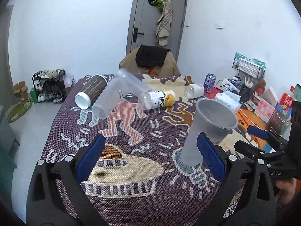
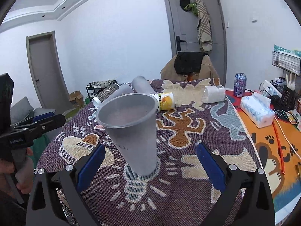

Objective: Flip cup upright
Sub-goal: 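Lower the upright cup onto the rug with the right gripper, then hold the upright cup steady on the rug with the right gripper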

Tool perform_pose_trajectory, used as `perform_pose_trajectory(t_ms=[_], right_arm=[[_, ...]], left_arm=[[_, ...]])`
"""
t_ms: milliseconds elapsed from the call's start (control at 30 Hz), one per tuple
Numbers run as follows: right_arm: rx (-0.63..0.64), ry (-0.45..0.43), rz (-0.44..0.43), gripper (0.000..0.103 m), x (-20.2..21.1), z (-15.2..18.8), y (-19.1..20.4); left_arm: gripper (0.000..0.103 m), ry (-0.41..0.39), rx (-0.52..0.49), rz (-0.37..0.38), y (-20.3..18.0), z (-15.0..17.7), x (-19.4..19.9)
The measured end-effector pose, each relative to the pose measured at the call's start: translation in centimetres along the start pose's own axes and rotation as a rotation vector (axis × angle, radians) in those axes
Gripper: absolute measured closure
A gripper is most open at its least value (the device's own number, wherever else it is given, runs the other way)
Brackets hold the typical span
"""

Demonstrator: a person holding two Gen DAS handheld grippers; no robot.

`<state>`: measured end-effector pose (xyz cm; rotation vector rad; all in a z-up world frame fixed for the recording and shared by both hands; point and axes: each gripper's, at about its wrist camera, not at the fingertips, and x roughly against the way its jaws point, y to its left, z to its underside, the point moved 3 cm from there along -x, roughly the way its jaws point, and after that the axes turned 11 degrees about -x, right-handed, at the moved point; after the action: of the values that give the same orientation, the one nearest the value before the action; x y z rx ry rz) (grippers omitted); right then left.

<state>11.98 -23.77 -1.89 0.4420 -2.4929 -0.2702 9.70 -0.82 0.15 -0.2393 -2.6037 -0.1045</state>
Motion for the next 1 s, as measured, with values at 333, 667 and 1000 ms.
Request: perform_pose_trajectory(t_ms=[333, 667, 1000], right_arm=[[-0.035, -0.018, 0.013, 0.008, 1.3, 1.5, -1.7], [-0.059, -0.032, 0.014, 0.008, 2.7, 2.5, -3.0], [-0.055, -0.030, 0.017, 0.008, 2.2, 2.6, -3.1]], left_arm=[[0.006, -0.063, -0.049, -0.038, -1.1, 1.0, 1.7], [0.006, -0.089, -0.060, -0.053, -1.6, 1.6, 2.7], [0.006, -0.095, -0.071, -0.076, -1.7, 1.1, 2.5]])
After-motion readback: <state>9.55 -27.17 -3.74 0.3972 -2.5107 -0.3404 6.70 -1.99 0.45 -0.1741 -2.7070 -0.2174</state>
